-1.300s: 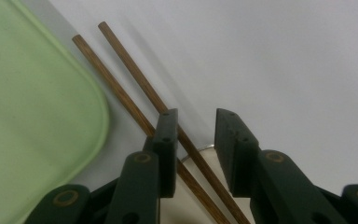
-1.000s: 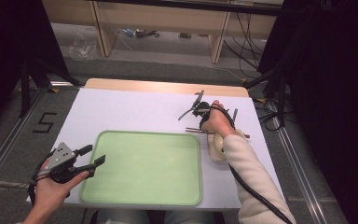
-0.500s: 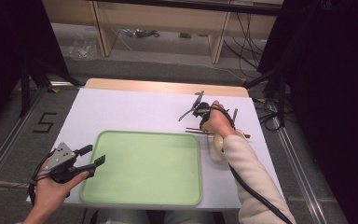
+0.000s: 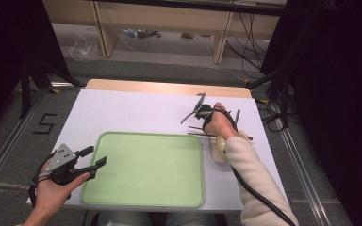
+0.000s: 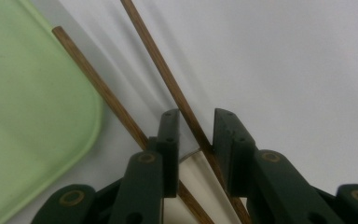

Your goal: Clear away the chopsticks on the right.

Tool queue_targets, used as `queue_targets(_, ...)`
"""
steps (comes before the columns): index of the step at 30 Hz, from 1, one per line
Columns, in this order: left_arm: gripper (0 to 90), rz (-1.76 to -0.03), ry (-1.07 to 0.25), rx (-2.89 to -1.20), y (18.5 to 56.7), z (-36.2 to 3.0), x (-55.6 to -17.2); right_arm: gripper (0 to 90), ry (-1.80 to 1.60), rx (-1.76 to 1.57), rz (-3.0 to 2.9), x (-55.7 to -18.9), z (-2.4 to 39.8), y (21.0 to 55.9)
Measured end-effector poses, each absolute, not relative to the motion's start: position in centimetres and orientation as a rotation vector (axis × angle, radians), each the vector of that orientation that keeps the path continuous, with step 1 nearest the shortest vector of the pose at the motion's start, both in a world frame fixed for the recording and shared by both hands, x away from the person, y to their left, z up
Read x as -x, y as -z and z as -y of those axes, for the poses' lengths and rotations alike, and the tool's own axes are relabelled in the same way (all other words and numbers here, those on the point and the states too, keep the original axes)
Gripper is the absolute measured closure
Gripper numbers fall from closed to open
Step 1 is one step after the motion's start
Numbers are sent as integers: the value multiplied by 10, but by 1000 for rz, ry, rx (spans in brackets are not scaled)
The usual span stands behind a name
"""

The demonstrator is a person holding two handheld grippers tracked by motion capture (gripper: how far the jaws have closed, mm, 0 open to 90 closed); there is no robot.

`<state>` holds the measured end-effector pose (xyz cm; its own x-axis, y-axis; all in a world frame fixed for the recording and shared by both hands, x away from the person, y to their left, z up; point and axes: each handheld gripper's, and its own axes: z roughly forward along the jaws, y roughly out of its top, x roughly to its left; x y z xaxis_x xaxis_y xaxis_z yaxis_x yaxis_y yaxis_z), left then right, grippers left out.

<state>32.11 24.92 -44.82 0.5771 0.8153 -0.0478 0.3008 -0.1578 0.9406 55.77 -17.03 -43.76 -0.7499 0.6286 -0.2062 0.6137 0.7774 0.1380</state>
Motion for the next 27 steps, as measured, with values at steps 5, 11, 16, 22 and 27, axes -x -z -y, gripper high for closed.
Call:
queue_targets(5,356,-916,-599,-1732,448,-250,-322,763,-69,-924,-2733,-556,168,438)
queue_targets(11,356,-913,-602,-1736,448,-250,-322,795,-45,-816,-2727,-555,167,437)
queue_targets(16,356,-913,-601,-1735,448,-250,-322,817,10,-735,-2711,-554,164,436)
queue_targets(22,356,-913,-601,-1736,448,-250,-322,837,37,-609,-2715,-554,163,437)
queue_targets(27,356,-911,-603,-1737,448,-250,-322,864,62,-552,-2692,-552,162,436)
